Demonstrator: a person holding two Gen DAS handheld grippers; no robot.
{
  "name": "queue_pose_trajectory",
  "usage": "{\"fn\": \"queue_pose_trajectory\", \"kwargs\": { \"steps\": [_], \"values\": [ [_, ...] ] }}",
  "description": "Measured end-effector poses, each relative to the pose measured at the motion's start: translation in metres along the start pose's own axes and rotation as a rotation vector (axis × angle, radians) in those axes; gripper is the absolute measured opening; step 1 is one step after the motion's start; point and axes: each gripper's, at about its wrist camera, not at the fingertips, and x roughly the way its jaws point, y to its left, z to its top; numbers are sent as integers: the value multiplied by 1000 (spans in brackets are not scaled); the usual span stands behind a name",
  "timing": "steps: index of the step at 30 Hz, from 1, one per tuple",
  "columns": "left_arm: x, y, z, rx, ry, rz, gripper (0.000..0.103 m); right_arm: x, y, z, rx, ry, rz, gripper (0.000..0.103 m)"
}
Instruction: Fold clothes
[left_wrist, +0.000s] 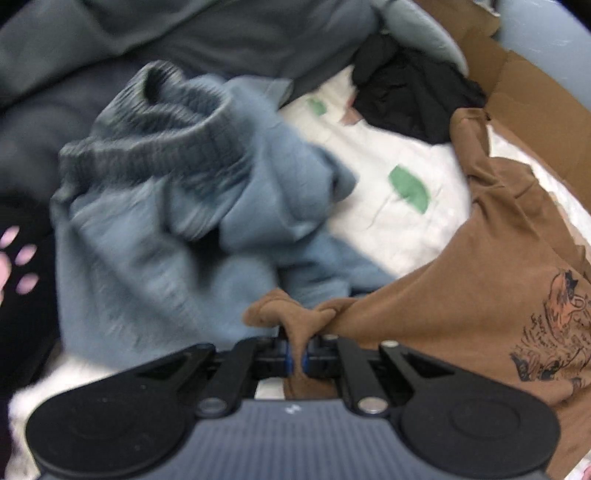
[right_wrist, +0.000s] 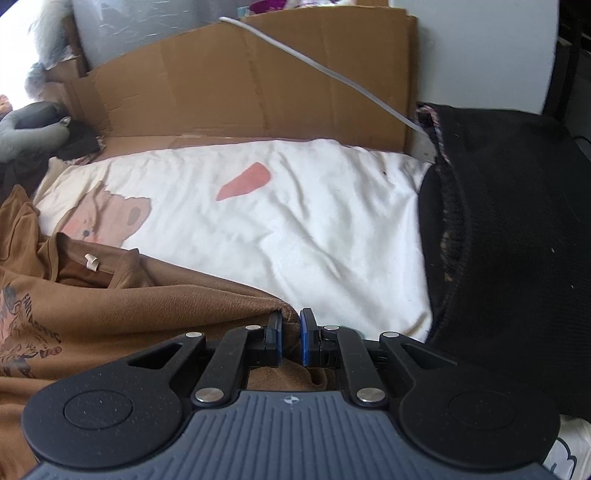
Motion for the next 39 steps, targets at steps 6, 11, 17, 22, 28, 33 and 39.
{"fn": "queue_pose_trajectory", "kwargs": {
  "steps": [6,11,17,22,28,33,39],
  "values": [
    [-12,30,-32,-47,60,47,5,-1,16,-4,-53,9,31,8],
    [-2,36,-47,-119,119,36,10,2,16,-7,-50,21,31,8],
    [-16,26,-28,-118,136,45,31,-1,14,-6,-49,14,34,8],
    [-44,12,23,-56,33,17,47,-1,15,-9,-18,4,34,8],
    [-43,-44,72,24,-59,-85,47,-2,14,-12,1,6,36,8],
    [-23,-94,104,54,-104,-198,46,-1,15,-12,-3,9,36,8],
    [9,-165,127,134,-119,-286,47,0,15,-11,-16,16,35,8]
  ]
}}
